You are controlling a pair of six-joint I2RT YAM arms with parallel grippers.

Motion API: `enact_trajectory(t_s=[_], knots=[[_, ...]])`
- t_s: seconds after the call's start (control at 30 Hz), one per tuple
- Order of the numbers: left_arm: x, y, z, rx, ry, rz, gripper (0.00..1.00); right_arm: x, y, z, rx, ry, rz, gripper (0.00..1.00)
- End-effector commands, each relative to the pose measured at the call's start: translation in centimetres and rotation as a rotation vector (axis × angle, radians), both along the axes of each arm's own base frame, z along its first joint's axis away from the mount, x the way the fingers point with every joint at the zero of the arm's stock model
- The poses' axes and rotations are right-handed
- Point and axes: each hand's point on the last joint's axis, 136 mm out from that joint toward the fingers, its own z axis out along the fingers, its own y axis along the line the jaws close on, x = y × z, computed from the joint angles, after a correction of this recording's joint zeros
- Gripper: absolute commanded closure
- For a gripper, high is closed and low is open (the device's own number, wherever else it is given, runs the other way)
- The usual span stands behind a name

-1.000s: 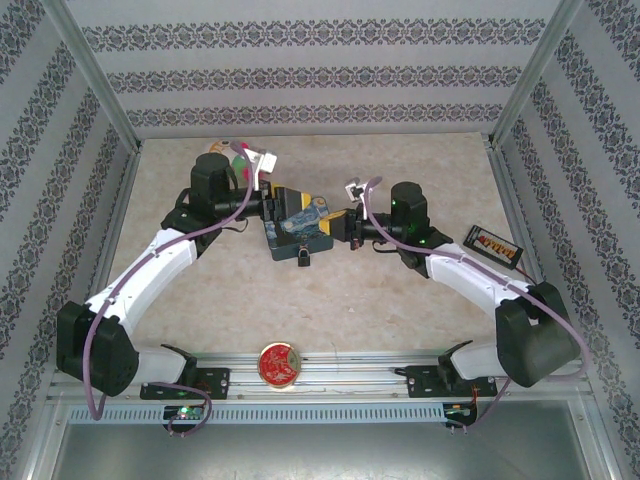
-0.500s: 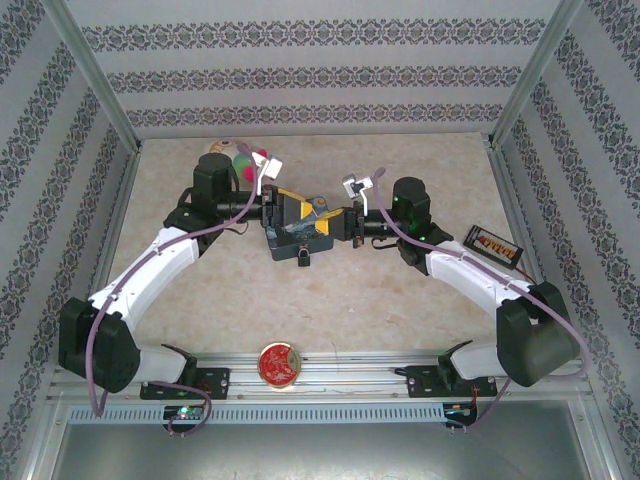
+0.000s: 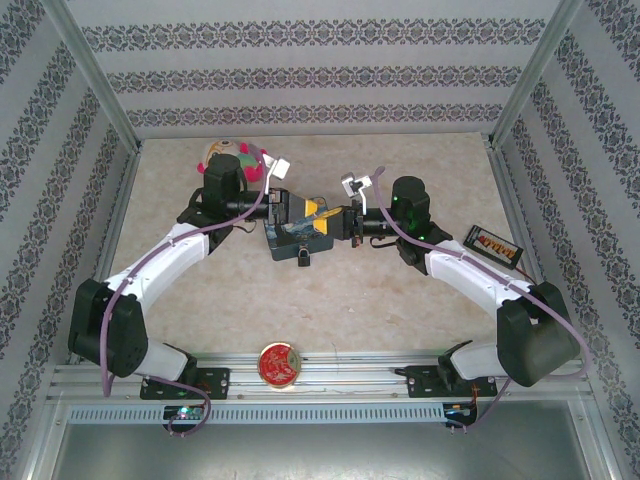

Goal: Unlock the padlock with the key

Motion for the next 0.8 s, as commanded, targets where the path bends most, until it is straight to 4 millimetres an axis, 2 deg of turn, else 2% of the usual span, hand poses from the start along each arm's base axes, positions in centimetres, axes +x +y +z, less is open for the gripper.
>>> enact_trajectory(t_s=[0.0,0.2,0.27,0.3,0.33,0.4,0.47,0.57,0.63,0.77], knots=[[-0.5,-0.6,0.5,-0.037,-0.022,-0.049,0.8,-0.3,0.6,1.7,0.032,-0.066,0.03,1.0],[-0.6,-0.6,0.2,-0.033,-0.005,-0.051,1.0,-0.1,0.6,1.5,0.03,-0.064,0.02,1.0],[-0.5,-0.6,0.1,-0.031,-0.003,-0.048,1.0,0.1,0.6,1.4,0.028,-0.061,0.008,1.0],[-0.5,-0.5,0.2,-0.029,-0.007,-0.04,1.0,0.4,0.5,1.3,0.025,-0.054,-0.009,0.83],[-0.4,-0.5,0.2,-0.025,-0.01,-0.032,1.0,0.7,0.3,1.2,0.023,-0.046,-0.026,0.71],[-0.1,-0.3,0.1,-0.007,-0.023,0.002,1.0,1.2,0.0,0.9,0.019,-0.018,-0.064,0.57],[0.1,0.0,0.0,0.016,-0.041,0.039,1.0,2.0,-0.6,0.3,0.017,0.027,-0.115,0.49],[0.7,0.5,0.0,0.045,-0.064,0.103,1.0,2.3,-1.1,-0.4,0.018,0.089,-0.154,0.47],[1.0,0.7,-0.1,0.051,-0.07,0.127,1.0,2.5,-1.6,-1.0,0.015,0.12,-0.199,0.5],[1.5,0.8,-0.3,0.05,-0.054,0.153,1.0,2.9,-2.5,-1.5,0.028,0.16,-0.308,0.48]])
